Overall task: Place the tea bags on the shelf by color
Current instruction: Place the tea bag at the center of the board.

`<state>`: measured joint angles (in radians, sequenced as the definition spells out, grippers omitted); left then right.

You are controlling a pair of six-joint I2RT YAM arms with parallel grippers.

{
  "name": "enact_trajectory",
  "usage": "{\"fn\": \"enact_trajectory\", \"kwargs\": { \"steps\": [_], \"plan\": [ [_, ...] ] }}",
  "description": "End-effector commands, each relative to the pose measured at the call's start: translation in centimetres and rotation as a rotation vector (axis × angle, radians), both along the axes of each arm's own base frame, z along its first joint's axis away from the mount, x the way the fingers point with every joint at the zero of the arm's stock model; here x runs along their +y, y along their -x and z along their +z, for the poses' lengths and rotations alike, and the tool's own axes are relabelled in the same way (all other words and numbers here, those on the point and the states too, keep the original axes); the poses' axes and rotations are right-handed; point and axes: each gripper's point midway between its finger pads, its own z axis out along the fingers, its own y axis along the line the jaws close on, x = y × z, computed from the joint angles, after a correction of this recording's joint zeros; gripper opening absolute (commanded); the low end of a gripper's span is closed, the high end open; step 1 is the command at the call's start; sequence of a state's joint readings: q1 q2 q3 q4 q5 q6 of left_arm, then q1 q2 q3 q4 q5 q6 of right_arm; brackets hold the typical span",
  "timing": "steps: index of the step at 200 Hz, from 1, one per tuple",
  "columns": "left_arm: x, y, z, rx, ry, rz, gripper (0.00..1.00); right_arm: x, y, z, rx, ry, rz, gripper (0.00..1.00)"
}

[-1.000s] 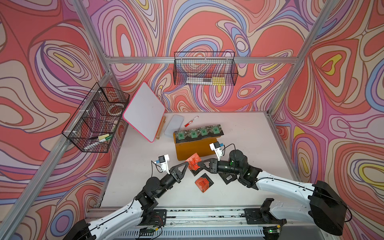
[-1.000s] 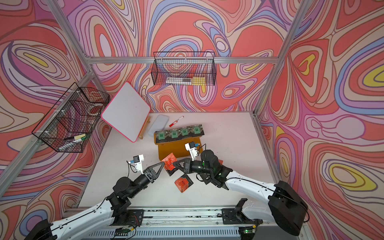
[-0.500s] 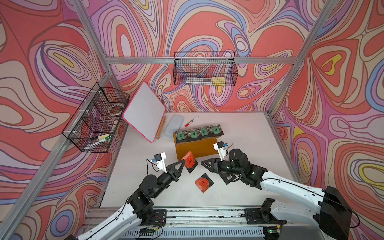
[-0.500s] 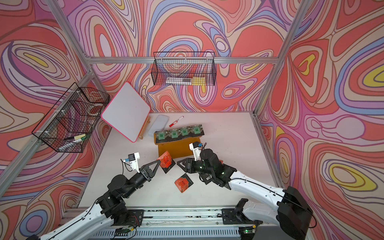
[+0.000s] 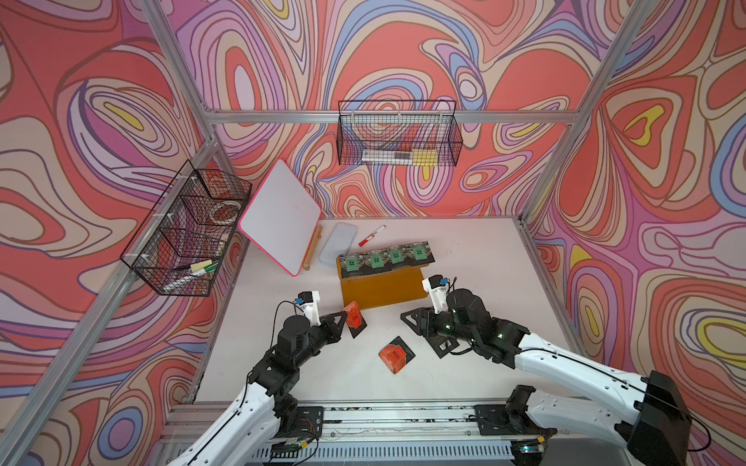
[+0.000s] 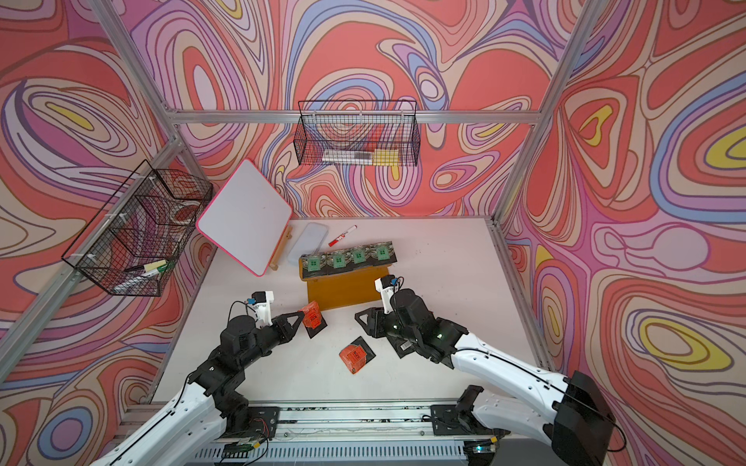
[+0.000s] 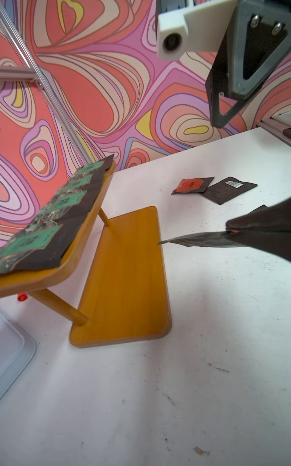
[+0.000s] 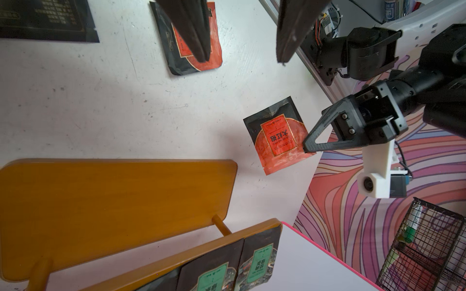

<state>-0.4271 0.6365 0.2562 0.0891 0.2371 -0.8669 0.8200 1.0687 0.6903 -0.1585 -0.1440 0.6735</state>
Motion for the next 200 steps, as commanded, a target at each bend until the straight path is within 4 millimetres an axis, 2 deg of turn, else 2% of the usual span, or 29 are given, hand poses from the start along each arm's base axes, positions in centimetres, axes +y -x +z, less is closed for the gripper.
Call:
{"fn": "enact_trajectory", "kwargs": {
  "steps": [1,126,200],
  "plan": [
    [-1.1,-0.8,2.1,-0.053,0.046,-0.081,0.00,-0.1,-0.1,0.7,-0.034,0.017,0.002,0.44],
    [0.4,-7.8,-1.1,0.021,0.120,-0.096,0.00,-0.9,0.5,1.1,-0.049,0.020,0.006,0.44],
    [1.5,-11.2,-4.0,0.103,0.092,-0.092,0.00,-1.3,0.8,1.0,-0.049,0.029,0.006,0.44]
  ]
}}
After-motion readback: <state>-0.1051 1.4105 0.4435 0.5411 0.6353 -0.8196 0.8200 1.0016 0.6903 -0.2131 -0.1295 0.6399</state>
